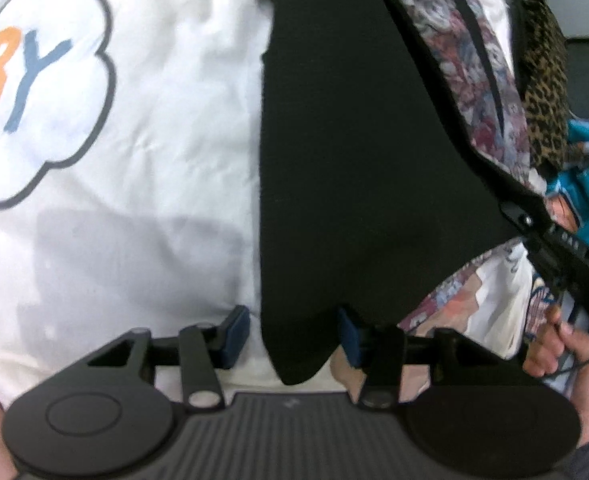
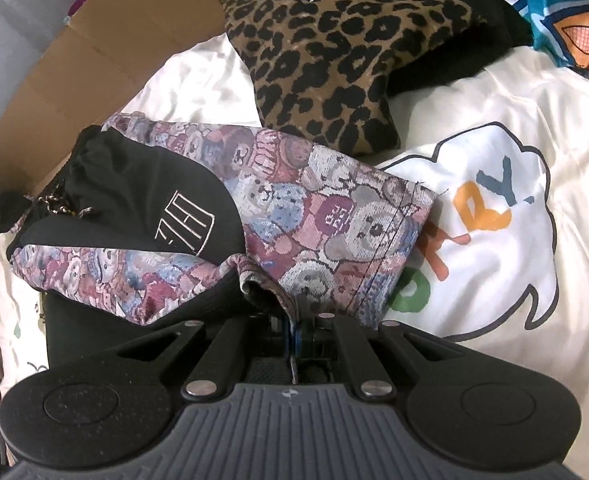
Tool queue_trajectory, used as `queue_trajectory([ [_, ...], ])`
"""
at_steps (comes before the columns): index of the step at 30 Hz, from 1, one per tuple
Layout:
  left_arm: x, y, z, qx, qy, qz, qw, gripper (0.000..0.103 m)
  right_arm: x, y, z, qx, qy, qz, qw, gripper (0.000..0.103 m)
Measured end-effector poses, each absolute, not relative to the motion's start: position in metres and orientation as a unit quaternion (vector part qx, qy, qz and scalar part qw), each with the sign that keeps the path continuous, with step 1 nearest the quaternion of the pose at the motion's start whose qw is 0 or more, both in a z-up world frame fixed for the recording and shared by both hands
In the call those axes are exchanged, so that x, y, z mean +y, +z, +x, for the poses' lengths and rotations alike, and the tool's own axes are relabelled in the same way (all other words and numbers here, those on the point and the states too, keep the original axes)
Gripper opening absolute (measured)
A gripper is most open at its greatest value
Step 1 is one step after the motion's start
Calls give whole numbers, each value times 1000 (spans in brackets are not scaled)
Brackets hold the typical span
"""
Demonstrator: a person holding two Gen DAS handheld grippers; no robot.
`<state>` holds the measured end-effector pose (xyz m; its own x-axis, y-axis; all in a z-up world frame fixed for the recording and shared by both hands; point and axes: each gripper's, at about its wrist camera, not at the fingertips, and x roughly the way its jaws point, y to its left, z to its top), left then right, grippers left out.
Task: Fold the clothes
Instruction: 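Fold the shorts over toward the right tool with the left tool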
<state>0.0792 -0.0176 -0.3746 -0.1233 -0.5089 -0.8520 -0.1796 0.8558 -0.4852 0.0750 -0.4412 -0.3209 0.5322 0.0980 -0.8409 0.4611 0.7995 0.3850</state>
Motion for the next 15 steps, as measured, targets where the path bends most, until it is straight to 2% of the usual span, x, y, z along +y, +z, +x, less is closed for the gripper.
queue_trajectory([
  [1, -16, -376, 79, 741, -133, -241, 613, 15, -442, -321, 75, 471, -110, 297, 823, 1],
  [2, -15, -377, 79, 743, -133, -250, 606, 10, -442, -321, 74, 471, -109, 298, 823, 1],
  [7, -13, -371, 78, 743, -139, -244, 608, 5, -443, -322, 73, 468, -106, 303, 823, 1],
  [15, 4, -329, 83, 722, -196, -261, 610, 3, -448, -297, 72, 443, -90, 313, 835, 1],
])
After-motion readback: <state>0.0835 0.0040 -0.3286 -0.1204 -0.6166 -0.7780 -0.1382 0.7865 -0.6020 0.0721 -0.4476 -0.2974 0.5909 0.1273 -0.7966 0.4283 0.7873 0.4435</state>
